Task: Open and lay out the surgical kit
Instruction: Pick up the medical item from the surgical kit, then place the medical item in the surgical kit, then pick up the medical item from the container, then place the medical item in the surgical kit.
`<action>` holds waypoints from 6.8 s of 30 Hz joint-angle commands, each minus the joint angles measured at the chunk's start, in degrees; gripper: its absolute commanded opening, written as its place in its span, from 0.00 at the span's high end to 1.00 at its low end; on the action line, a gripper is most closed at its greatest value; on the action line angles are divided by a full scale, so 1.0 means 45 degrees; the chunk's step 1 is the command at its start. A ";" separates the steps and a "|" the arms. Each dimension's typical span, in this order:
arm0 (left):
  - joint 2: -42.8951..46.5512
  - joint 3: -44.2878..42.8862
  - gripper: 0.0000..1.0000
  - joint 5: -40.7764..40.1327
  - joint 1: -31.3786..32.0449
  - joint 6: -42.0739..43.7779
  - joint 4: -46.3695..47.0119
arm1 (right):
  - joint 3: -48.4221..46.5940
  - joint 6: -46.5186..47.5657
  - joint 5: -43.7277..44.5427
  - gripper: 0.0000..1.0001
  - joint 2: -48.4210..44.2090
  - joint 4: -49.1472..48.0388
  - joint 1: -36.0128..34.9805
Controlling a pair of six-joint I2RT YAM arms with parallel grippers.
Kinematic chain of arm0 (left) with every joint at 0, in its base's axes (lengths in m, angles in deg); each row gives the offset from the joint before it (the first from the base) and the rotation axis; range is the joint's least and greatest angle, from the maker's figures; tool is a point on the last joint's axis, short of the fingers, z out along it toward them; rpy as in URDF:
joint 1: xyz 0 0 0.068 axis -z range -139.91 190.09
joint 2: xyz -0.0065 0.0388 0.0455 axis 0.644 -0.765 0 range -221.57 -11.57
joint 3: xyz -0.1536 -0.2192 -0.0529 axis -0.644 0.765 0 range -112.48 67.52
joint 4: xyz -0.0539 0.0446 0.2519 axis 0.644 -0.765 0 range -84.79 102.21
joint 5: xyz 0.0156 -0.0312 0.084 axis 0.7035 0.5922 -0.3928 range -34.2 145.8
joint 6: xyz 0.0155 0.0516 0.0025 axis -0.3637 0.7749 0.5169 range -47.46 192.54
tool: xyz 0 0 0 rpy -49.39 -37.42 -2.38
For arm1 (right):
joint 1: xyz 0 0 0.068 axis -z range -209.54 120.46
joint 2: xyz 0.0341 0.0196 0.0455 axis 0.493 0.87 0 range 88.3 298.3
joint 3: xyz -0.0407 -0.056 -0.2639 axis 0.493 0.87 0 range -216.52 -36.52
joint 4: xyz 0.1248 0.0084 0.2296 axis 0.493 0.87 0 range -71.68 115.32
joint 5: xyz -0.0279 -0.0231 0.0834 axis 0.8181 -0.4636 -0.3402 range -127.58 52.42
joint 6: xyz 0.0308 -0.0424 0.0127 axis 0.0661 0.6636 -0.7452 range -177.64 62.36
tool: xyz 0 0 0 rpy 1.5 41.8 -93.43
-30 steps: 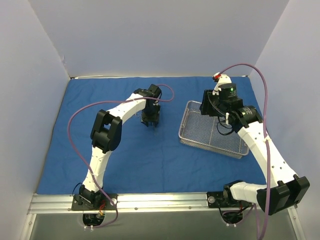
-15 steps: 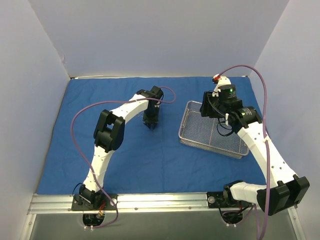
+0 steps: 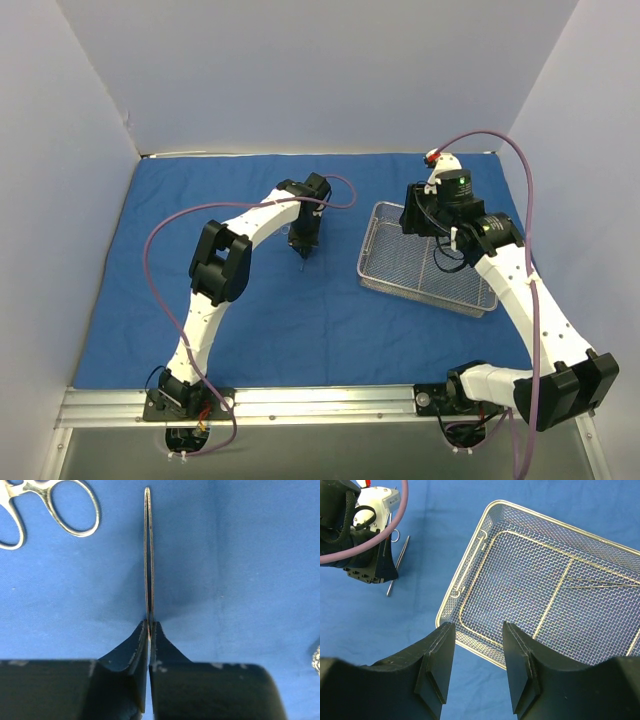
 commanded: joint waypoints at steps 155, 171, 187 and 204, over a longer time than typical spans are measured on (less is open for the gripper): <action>0.7429 0.3531 0.27 0.5776 -0.3331 0.1427 0.2663 | -0.1033 -0.3208 -0.2795 1.00 0.6029 -0.1155 0.4460; 0.8247 0.3744 0.24 1.1542 -0.3389 0.2342 0.5046 | -0.1562 0.5764 -1.2659 1.00 0.4151 0.0503 0.0318; 0.9049 0.5366 0.22 1.4551 -0.1536 0.3046 0.5378 | -0.2225 0.6524 -1.5636 1.00 0.4210 0.2221 -0.0756; 0.8346 0.5151 0.46 1.4375 -0.1027 0.3984 0.3933 | -0.2401 0.6661 -1.5714 1.00 0.4034 0.2534 -0.0776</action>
